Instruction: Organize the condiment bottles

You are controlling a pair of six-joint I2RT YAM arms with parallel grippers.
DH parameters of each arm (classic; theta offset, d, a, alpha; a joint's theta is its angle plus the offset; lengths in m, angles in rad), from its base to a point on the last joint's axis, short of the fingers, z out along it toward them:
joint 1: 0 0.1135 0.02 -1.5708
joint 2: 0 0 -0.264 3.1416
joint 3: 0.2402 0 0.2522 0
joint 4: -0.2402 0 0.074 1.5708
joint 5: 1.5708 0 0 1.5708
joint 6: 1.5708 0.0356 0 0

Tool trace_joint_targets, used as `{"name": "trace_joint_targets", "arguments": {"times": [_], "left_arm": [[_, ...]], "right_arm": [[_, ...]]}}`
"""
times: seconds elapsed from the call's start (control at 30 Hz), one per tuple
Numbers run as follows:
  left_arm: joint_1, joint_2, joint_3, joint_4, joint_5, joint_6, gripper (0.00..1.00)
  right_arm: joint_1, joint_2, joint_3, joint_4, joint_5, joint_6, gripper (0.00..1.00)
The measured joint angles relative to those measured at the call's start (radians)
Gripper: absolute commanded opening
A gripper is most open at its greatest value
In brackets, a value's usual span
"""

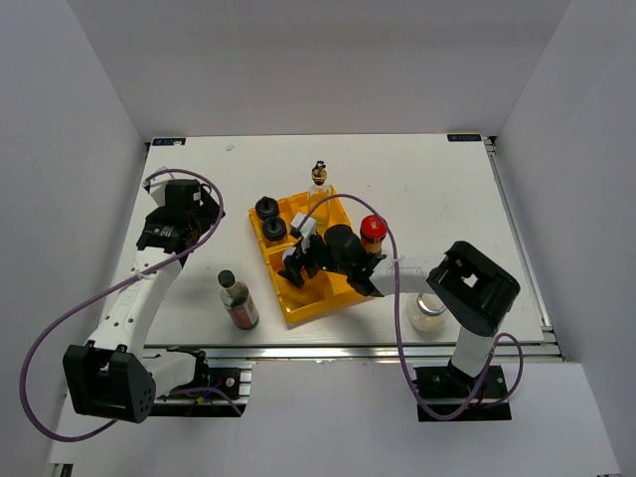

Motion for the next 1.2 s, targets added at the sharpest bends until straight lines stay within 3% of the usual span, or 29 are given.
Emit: {"name": "trace_joint_targets", "arguments": {"times": [0.4,0.63,0.8,1.2], "left_arm": [[0.0,-0.035,0.0,-0.001,-0.001,-0.008,0.98],[0.0,-0.043,0.0,-0.002,-0.001,-0.011,0.98],[0.0,-0.053,0.0,-0.001,-0.001,-0.014,0.98],[0.0,-0.066,-0.007,0.0,-0.005,-0.022,0.98]], "right_arm": [[0.008,-0.229,-0.002,-0.071,-0.101,-0.01,0.89],[0.135,-0.38,-0.013,-0.147,-0.21,-0.073,0.89],[0.209,-0.349,-0.002,-0.154,-0.231,-0.085,0.89],[0.284,-0.126,0.15,-0.028,-0.065,0.023,0.89]]}}
